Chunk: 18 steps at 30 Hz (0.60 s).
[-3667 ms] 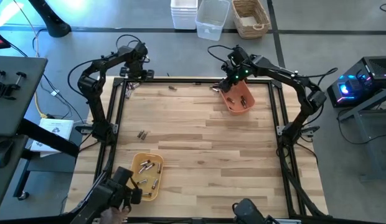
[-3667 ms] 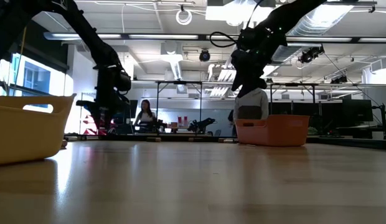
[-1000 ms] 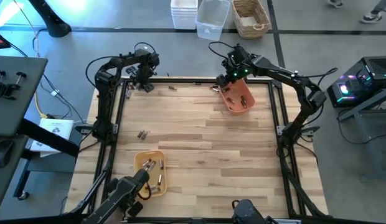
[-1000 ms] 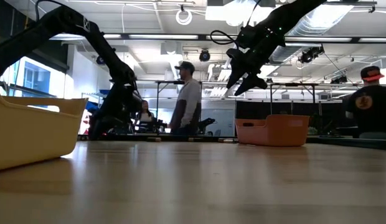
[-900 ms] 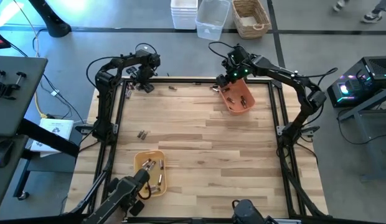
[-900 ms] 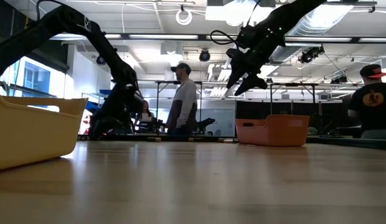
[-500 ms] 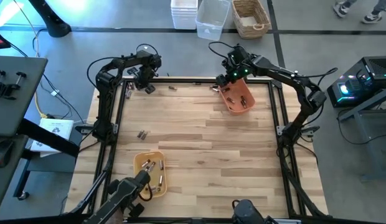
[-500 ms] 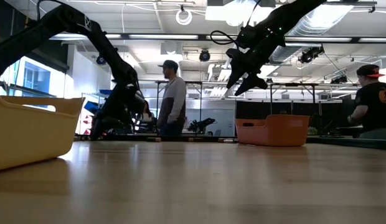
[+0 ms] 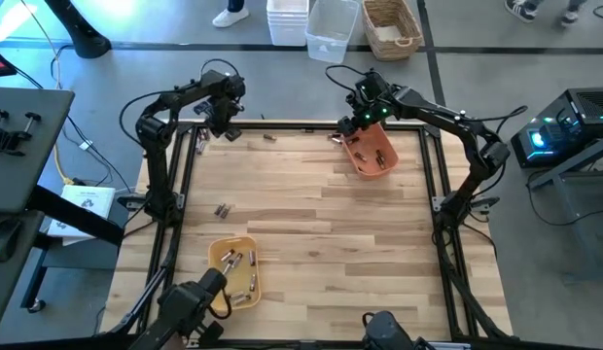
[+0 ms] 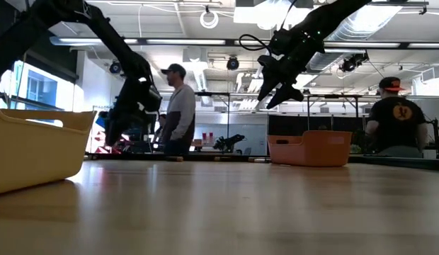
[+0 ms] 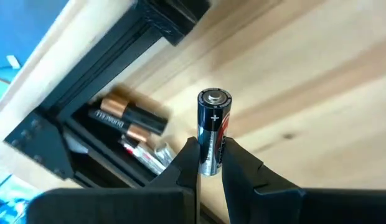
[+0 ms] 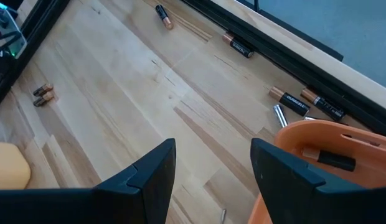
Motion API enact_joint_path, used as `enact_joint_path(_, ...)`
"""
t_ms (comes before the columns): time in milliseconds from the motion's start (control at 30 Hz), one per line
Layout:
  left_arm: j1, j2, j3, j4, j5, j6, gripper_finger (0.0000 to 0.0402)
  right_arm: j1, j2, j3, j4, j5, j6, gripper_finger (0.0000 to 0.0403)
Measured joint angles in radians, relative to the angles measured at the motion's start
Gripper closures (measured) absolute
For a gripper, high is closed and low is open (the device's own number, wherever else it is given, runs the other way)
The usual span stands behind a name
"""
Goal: Sort batteries
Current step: Put the silver battery into the yellow bin
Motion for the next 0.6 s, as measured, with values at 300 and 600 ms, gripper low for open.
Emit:
enact_joint_path(300, -0.103, -0.2, 0.001, -0.037, 0.157, -0.037, 0.0373, 0.0, 0.0, 0.0, 0.0, 0.0, -0.016, 0.0201)
enact_joint_path(600, -0.422, -0.542, -0.127, 0.154, 0.387, -0.031, 0.0373, -0.001, 0.0, 0.0, 0.0, 0.0, -0.014, 0.0201)
